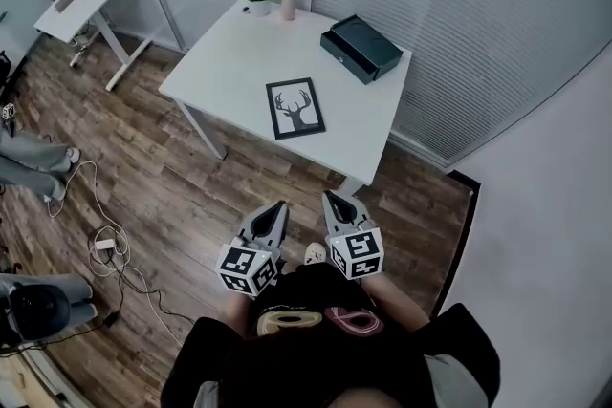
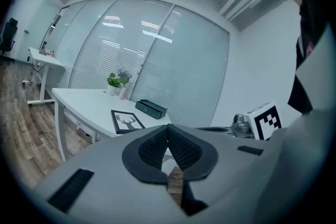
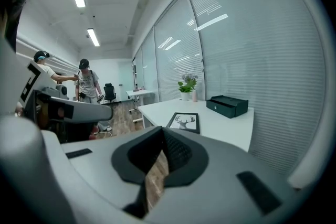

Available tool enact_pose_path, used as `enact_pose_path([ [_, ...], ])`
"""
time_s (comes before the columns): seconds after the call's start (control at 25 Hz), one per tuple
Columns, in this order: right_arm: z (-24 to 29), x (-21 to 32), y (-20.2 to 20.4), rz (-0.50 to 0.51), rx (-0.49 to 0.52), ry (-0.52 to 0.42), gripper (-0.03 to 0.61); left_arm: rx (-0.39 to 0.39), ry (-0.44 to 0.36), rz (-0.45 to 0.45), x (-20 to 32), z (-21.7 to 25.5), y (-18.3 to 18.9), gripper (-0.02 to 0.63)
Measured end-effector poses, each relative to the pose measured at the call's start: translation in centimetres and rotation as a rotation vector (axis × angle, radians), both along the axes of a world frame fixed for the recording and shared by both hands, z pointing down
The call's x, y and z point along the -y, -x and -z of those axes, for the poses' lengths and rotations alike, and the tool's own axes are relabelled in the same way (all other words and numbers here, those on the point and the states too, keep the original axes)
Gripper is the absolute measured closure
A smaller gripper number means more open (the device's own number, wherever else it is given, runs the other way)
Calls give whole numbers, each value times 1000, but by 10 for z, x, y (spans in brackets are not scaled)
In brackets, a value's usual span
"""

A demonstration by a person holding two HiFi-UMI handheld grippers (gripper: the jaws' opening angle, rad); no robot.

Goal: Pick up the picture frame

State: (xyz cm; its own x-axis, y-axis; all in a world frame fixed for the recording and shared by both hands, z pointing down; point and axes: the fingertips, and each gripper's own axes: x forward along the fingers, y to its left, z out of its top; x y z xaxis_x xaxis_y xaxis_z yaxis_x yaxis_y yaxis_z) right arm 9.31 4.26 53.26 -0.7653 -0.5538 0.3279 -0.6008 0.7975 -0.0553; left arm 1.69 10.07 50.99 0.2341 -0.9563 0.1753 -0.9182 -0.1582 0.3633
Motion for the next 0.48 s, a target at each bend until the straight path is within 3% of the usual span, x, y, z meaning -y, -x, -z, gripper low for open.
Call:
enact_pose_path([
  [0.48, -2, 60, -20, 49, -4, 7, 568, -10, 90, 123, 55, -16, -11, 597],
])
